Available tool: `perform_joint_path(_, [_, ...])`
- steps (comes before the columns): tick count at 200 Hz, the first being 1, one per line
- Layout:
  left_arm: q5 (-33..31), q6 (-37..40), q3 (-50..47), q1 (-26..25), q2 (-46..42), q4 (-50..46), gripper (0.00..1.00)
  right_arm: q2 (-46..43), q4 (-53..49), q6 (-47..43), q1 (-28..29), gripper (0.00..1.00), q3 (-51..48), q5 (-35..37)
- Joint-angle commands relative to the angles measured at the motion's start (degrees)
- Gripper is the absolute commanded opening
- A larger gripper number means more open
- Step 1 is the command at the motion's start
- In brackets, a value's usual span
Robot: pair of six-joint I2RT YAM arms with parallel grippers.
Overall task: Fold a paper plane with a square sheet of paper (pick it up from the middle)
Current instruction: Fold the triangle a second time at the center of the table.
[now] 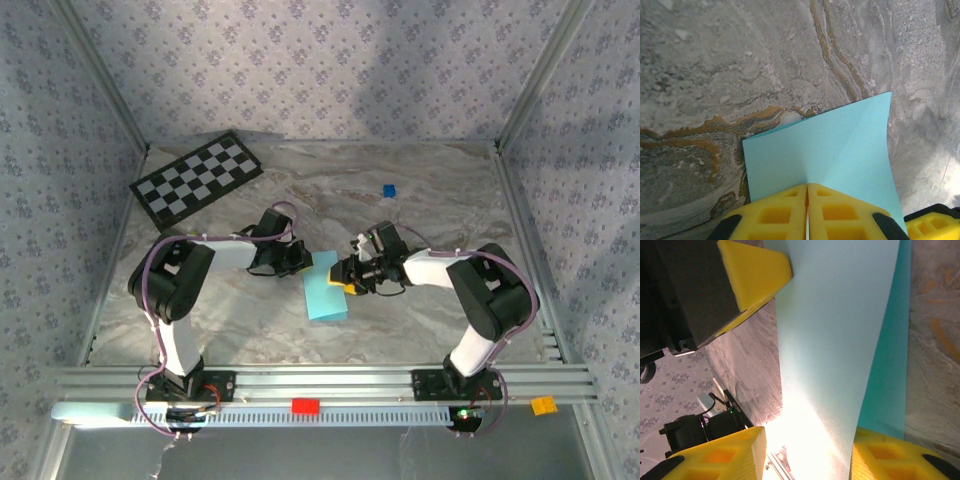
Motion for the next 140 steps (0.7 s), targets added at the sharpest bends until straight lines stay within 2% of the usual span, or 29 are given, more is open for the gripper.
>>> perform_joint_path(1, [-0.49,1.12,0.93,0.06,1.47,-3.46,0.09,0.98,0.03,-2.52,-0.71,0.42,1.11,-3.37])
perform_joint_path(23, [-0.31,0.93,0.92,-0.08,1.38,-2.95,0.09,1.82,-0.25,-2.31,-0.80,0.36,1.14,-4.25])
perform_joint_path(92, [0.63,2.02,0.48,-0.04,-1.26,-1.04,0.12,3.74,-3.70,-2.73,-0.10,0.21,2.37,-0.21])
perform_joint_path(115, [1.26,2.09,0.48,-0.08,-3.46,-0.25,0.17,3.43,-6.84,-2.99,0.12,0.14,2.75,3.89])
perform_joint_path(140, [0.76,2.41,0.05,-0.14,-7.28,0.00,0.23,3.13,-4.91,-0.48,0.30,0.09,2.00,5.60])
